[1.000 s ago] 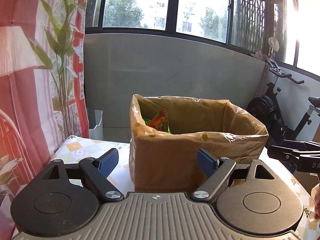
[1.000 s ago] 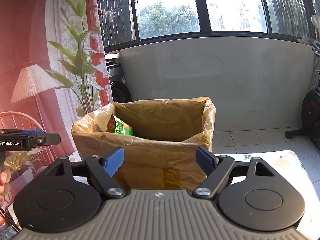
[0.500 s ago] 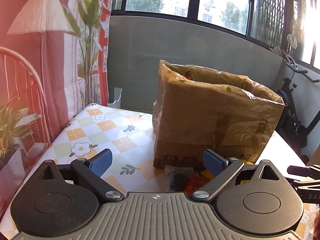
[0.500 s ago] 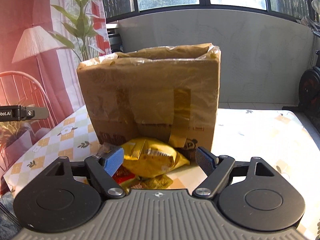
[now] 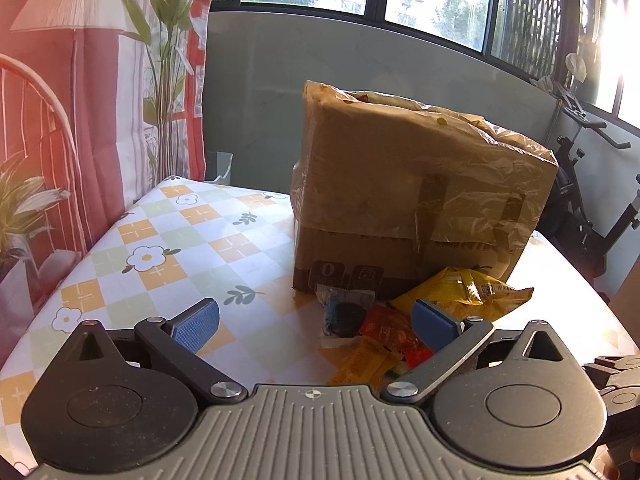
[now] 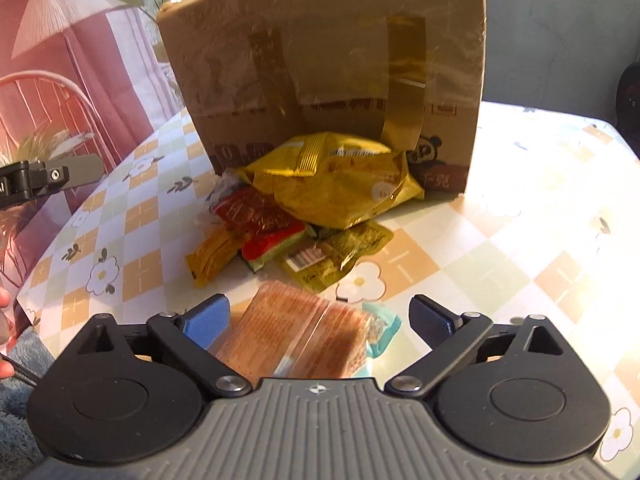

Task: Organize snacks
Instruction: 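Move both tools back down to the snack pile, right tool toward the orange biscuit pack, then grasp the orange biscuit pack with the right tool while the left tool grasps a red candy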

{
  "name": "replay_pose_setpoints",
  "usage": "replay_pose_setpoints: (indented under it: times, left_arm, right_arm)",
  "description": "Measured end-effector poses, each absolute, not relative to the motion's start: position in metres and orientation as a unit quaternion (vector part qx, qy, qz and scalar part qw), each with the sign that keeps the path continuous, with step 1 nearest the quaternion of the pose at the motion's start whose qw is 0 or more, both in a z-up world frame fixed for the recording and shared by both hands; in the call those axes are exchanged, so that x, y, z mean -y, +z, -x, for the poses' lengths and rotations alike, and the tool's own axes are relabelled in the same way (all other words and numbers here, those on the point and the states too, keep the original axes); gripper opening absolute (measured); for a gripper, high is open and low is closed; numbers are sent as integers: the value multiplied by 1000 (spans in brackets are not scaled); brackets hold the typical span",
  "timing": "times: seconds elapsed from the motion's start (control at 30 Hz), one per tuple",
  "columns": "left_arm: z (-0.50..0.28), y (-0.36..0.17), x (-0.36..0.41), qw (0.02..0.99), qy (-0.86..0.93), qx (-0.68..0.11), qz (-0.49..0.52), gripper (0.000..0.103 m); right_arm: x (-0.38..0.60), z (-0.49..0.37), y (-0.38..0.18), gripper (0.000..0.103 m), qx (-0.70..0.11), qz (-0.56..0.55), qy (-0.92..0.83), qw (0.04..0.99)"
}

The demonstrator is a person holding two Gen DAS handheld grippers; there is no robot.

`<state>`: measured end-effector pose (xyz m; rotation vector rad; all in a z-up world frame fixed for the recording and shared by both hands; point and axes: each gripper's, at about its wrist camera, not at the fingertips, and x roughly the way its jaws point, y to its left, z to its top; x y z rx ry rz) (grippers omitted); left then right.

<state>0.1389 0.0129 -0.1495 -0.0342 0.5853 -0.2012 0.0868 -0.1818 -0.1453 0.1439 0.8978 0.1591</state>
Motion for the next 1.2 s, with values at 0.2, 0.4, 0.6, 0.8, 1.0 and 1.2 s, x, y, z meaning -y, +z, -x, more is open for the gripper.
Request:
replay_pose_setpoints:
  times: [0.2, 0.4, 0.6, 0.8, 1.0, 1.2]
  left_arm:
    - [-139, -161, -9, 948, -102, -303, 9, 103]
    - [-139, -168, -7, 945, -105, -311, 2, 103]
    - [-144, -172, -3, 943, -110, -313, -4, 103]
    - [-156, -173, 11, 939, -139, -314, -9, 103]
    - [-177, -189, 31, 926, -145, -348, -23, 82]
    - [-196, -205, 54, 917, -146, -368, -42, 59]
  right_arm:
    - [173, -92, -158, 102, -466, -70, 72, 879]
    - [163, -93, -168, 100, -483, -48, 77, 871]
    - [172, -90, -165, 78, -465, -32, 80, 881]
    - [191, -92, -165, 75, -448, -28, 60, 891]
    - [207, -97, -164, 74, -432, -19, 34, 901]
    - [221, -98, -165, 74, -418, -11, 21, 908]
